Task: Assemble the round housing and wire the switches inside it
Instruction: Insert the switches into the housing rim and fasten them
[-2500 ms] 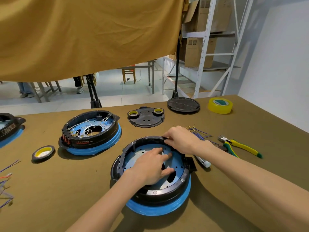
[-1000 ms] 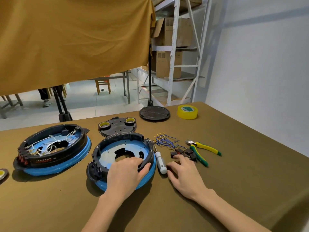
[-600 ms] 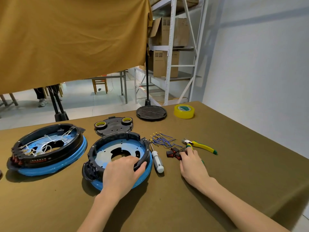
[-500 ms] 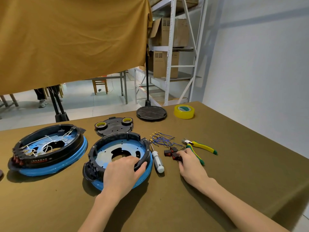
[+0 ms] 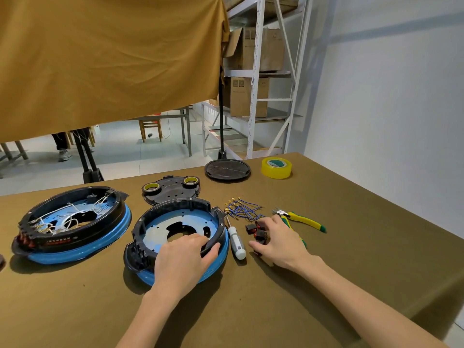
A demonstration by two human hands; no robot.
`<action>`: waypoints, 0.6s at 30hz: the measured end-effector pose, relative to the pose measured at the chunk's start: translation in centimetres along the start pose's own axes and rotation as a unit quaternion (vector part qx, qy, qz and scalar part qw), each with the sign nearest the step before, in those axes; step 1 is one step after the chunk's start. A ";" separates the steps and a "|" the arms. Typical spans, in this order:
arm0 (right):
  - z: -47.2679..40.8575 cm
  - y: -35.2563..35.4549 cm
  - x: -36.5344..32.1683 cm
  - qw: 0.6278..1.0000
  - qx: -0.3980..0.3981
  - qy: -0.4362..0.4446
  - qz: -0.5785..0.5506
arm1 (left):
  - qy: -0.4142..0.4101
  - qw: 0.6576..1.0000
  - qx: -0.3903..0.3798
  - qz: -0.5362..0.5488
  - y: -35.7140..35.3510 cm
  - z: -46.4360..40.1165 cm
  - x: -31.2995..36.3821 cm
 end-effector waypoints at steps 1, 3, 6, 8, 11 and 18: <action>-0.3 0.0 -0.2 0.999 -0.022 -0.018 0.030 | 0.001 1.000 -0.002 0.000 0.0 0.0 0.0; -0.7 -0.5 -0.4 0.997 -0.050 -0.038 0.036 | 0.002 1.000 -0.001 -0.001 0.0 0.0 0.0; -1.1 -0.8 -0.4 0.998 -0.063 -0.019 -0.019 | 0.002 1.000 0.003 -0.002 0.0 0.0 0.0; -1.1 -0.6 -0.1 0.996 -0.073 0.010 -0.052 | 0.004 1.000 0.003 -0.002 -0.1 0.0 0.0; -1.0 -0.3 0.4 0.991 -0.083 0.018 -0.101 | 0.006 1.000 0.004 -0.003 0.0 -0.1 0.1; -0.1 -0.3 1.8 0.995 -0.082 0.047 -0.026 | 0.003 1.000 0.007 0.000 0.7 0.0 0.4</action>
Point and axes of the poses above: each hand's wrist, its own z-axis away from the middle knuckle, its own y-axis out of the back of the hand, x = y × z, the point moved 1 cm from there along -z, towards the middle knuckle, and after that the axes turned 6 degrees about z, right-handed, at the moved point
